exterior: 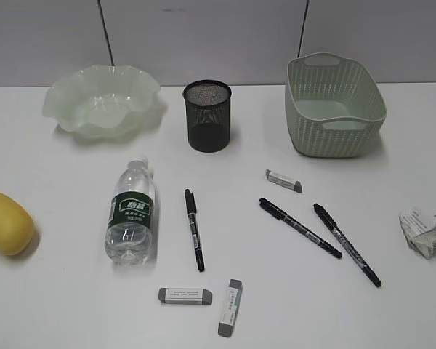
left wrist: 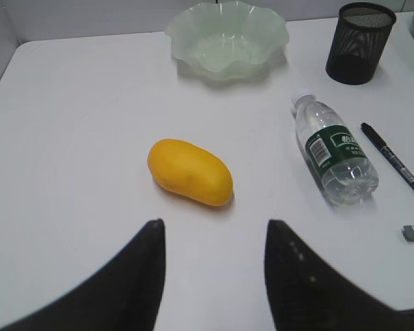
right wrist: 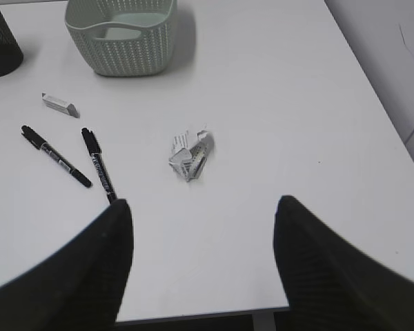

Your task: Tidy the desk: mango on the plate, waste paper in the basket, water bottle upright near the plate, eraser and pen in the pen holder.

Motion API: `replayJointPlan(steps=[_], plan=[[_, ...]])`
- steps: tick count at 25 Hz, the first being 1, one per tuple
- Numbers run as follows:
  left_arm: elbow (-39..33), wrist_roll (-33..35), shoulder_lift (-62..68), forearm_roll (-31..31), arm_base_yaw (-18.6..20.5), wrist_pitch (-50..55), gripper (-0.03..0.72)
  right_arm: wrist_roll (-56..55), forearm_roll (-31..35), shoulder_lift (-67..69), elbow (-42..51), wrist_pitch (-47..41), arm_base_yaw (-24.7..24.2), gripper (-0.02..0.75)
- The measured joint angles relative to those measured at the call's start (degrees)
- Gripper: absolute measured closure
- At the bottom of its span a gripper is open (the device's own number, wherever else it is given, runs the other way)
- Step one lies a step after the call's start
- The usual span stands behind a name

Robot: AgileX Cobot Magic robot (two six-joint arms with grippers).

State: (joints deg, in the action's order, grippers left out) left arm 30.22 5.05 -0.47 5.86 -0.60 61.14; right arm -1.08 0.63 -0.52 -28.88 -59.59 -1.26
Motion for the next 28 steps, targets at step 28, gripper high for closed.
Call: replayJointPlan(steps=[28], plan=[[0.1, -0.5, 2.5, 0.0, 0.0, 0.5, 0.262, 0.0, 0.0, 0.0, 0.0, 0.0, 0.0, 0.23]])
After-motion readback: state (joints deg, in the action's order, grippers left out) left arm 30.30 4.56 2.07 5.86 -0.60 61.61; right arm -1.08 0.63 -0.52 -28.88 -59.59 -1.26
